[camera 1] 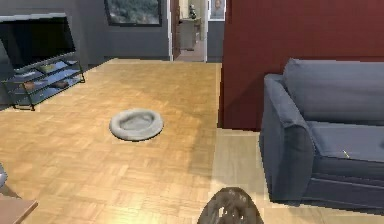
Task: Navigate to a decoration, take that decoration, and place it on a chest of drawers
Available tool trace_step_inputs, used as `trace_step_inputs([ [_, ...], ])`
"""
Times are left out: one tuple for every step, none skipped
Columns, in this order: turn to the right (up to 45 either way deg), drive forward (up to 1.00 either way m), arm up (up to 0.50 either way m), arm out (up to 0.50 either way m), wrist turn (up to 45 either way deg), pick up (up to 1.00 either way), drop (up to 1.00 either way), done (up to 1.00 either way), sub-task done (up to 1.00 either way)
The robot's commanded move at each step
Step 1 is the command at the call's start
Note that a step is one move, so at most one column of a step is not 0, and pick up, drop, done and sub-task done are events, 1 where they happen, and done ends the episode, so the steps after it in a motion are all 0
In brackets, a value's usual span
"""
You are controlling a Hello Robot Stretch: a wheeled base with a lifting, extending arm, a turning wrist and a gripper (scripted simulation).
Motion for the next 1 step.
trace_step_inputs([
  [0.0,0.75,0.00,0.00,0.0,0.00,0.00,0.00,0.00],
])
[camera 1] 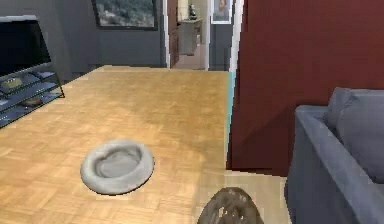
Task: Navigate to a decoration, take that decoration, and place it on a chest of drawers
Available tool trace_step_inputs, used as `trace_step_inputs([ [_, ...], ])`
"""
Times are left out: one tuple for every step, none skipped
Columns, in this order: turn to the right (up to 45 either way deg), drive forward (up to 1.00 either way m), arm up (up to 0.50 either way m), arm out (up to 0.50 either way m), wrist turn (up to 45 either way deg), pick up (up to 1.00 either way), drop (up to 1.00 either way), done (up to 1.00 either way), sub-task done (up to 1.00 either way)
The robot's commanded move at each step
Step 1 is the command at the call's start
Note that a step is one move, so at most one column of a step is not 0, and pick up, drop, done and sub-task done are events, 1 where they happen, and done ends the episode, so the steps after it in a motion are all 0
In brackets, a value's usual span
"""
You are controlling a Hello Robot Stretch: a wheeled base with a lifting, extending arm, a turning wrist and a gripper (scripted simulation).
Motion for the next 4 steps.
trace_step_inputs([
  [-45.0,0.00,0.00,0.00,0.0,0.00,0.00,0.00,0.00],
  [-12.0,0.00,0.00,0.00,0.0,0.00,0.00,0.00,0.00],
  [0.0,0.40,0.00,0.00,0.0,0.00,0.00,0.00,0.00],
  [12.0,0.00,0.00,0.00,0.0,0.00,0.00,0.00,0.00],
])
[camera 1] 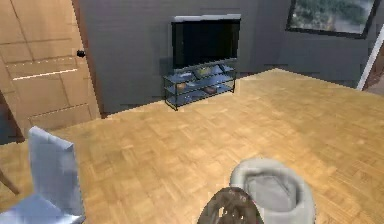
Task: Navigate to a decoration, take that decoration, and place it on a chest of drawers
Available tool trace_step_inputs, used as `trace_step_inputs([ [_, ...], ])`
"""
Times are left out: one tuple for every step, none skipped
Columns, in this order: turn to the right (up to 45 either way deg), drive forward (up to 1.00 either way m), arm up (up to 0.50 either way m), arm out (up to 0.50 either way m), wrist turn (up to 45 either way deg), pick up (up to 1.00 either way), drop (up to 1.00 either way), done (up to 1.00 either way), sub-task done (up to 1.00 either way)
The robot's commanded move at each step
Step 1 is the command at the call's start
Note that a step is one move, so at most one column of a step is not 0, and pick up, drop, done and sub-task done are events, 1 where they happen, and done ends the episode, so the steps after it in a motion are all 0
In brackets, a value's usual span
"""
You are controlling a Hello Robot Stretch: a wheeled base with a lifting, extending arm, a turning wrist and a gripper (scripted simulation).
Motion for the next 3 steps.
trace_step_inputs([
  [0.0,1.00,0.00,0.00,0.0,0.00,0.00,0.00,0.00],
  [0.0,0.70,0.00,0.00,0.0,0.00,0.00,0.00,0.00],
  [45.0,0.00,0.00,0.00,0.0,0.00,0.00,0.00,0.00],
])
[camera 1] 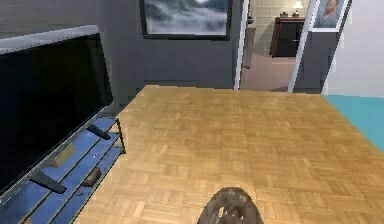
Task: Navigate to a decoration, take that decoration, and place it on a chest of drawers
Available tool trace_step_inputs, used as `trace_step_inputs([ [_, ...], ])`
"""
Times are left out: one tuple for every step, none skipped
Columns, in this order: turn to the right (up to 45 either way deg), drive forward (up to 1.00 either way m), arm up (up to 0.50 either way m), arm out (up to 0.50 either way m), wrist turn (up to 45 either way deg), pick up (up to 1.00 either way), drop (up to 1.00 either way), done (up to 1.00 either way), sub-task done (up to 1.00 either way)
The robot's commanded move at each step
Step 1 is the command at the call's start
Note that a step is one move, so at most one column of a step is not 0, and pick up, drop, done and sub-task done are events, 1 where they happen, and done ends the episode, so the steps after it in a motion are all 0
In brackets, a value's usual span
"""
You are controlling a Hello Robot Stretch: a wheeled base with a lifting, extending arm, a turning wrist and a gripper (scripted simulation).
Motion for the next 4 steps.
trace_step_inputs([
  [0.0,0.65,0.00,0.00,0.0,0.00,0.00,0.00,0.00],
  [24.0,0.00,0.00,0.00,0.0,0.00,0.00,0.00,0.00],
  [0.0,1.00,0.00,0.00,0.0,0.00,0.00,0.00,0.00],
  [0.0,1.00,0.00,0.00,0.0,0.00,0.00,0.00,0.00],
])
